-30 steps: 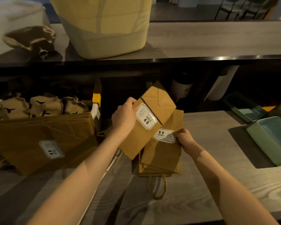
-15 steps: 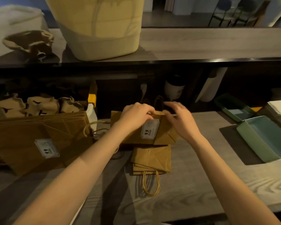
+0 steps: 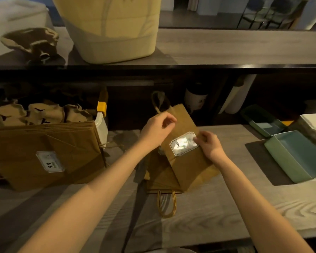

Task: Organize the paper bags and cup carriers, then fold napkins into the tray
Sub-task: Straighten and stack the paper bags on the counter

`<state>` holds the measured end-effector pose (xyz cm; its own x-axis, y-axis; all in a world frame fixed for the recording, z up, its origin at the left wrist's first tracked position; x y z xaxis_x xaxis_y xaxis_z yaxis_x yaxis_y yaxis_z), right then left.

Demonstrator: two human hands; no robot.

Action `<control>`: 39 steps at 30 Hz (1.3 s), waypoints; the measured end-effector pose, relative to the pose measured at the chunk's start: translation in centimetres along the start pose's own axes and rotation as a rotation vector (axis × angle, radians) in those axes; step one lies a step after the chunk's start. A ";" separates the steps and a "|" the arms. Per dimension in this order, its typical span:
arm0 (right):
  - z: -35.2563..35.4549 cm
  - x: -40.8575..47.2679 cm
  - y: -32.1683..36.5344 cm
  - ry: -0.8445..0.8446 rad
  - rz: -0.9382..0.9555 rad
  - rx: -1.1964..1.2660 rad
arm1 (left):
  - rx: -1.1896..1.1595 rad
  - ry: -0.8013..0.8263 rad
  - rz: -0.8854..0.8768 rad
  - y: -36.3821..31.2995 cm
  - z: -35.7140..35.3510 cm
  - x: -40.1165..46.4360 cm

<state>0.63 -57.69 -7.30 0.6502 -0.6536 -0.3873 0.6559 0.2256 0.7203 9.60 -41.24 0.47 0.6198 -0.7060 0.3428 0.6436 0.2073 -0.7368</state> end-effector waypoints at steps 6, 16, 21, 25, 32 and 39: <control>-3.9 1.7 -6.9 0.074 -0.365 0.389 | -0.253 -0.130 0.502 9.1 -2.8 -5.3; -7.5 3.2 -7.1 0.171 -0.461 0.246 | -0.407 -0.161 0.945 14.7 -5.3 -11.6; -8.3 3.2 -7.1 0.216 -0.468 0.255 | -0.481 -0.170 0.950 14.9 -5.7 -11.5; -8.1 2.7 -7.4 0.287 -0.509 0.369 | -0.490 -0.146 0.844 14.4 -5.3 -10.4; -7.5 2.4 -6.6 0.362 -0.498 0.519 | -0.486 -0.135 0.825 13.9 -5.9 -9.4; -5.9 2.4 -6.6 0.336 -0.495 0.561 | -0.678 -0.106 0.845 12.5 -7.0 -8.9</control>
<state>0.12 -56.52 -16.35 0.4739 -0.3113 -0.8237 0.6659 -0.4854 0.5665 9.07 -37.10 -15.86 0.8025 -0.4420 -0.4008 -0.3700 0.1583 -0.9155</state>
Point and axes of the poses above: each hand's wrist, its own x-axis towards the middle knuckle, its own z-axis out of the back of the hand, y = z × x, the point moved 10 cm from there along x, towards the middle knuckle, and after that the axes turned 15 degrees about -z, right-handed, at the moved point
